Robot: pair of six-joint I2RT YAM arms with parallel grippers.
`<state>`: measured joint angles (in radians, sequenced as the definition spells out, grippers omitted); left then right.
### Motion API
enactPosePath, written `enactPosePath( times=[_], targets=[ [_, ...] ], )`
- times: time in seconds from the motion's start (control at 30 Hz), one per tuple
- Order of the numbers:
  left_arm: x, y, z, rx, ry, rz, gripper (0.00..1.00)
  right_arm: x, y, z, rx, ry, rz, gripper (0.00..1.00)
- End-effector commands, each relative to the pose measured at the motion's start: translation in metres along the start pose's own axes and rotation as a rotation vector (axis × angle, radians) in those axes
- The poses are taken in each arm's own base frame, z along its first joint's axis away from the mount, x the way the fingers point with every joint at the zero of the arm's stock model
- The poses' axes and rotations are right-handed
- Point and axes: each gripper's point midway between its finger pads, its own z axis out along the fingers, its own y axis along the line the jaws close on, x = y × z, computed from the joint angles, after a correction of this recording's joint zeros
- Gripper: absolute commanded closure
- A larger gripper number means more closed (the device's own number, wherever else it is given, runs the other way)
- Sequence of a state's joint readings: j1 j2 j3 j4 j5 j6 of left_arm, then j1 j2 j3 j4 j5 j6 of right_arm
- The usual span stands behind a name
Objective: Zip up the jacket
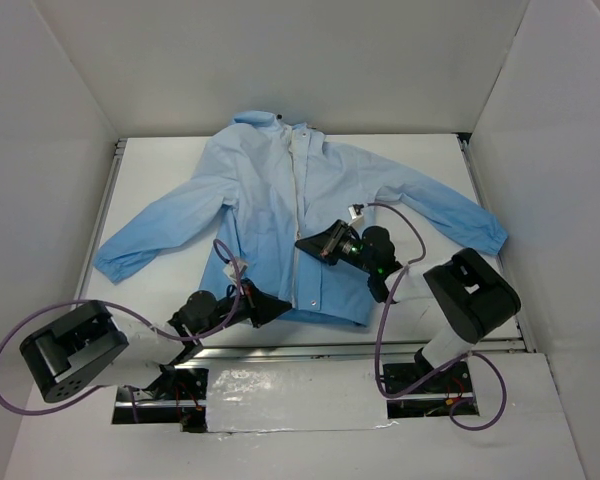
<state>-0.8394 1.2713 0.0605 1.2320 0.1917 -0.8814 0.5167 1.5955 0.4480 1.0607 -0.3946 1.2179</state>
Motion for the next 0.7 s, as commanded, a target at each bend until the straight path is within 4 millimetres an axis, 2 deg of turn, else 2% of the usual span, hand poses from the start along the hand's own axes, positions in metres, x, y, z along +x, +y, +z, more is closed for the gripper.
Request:
enactPosePath(
  times=[0.0,0.03,0.1,0.13,0.2,0.4,0.5,0.57,0.6,0.63,0.67],
  targets=[
    [0.014,-0.015,-0.008,0.073,0.058,0.048,1.00,-0.037,0.004,0.019,0.029,-0.091,-0.025,1.00],
    [0.013,-0.020,-0.008,0.088,0.056,0.057,1.00,-0.042,0.008,0.026,0.030,-0.092,-0.027,1.00],
    [0.016,-0.021,-0.010,0.087,0.069,0.067,1.00,-0.040,-0.012,0.032,0.109,-0.069,0.003,1.00],
    [0.015,-0.027,-0.011,0.101,0.063,0.077,1.00,-0.045,-0.009,0.039,0.114,-0.071,0.007,1.00],
    [0.019,-0.030,-0.014,0.107,0.074,0.087,1.00,-0.043,-0.031,0.045,0.199,-0.053,0.048,1.00],
    [0.025,-0.036,-0.022,0.114,0.089,0.104,1.00,-0.058,-0.052,0.067,0.298,-0.044,0.089,1.00],
    [0.031,-0.031,-0.028,0.094,0.097,0.097,1.00,-0.077,-0.060,0.081,0.345,-0.063,0.077,1.00],
    [0.031,-0.029,-0.029,0.083,0.097,0.094,1.00,-0.083,-0.070,0.084,0.394,-0.059,0.079,1.00],
    [0.031,-0.030,-0.029,0.085,0.097,0.095,1.00,-0.091,-0.066,0.091,0.386,-0.070,0.067,1.00],
    [0.040,-0.023,-0.035,0.068,0.117,0.090,1.00,-0.096,-0.076,0.092,0.410,-0.074,0.081,1.00],
    [0.040,-0.021,-0.035,0.062,0.116,0.086,1.00,-0.099,-0.082,0.092,0.429,-0.072,0.087,1.00]
  ],
)
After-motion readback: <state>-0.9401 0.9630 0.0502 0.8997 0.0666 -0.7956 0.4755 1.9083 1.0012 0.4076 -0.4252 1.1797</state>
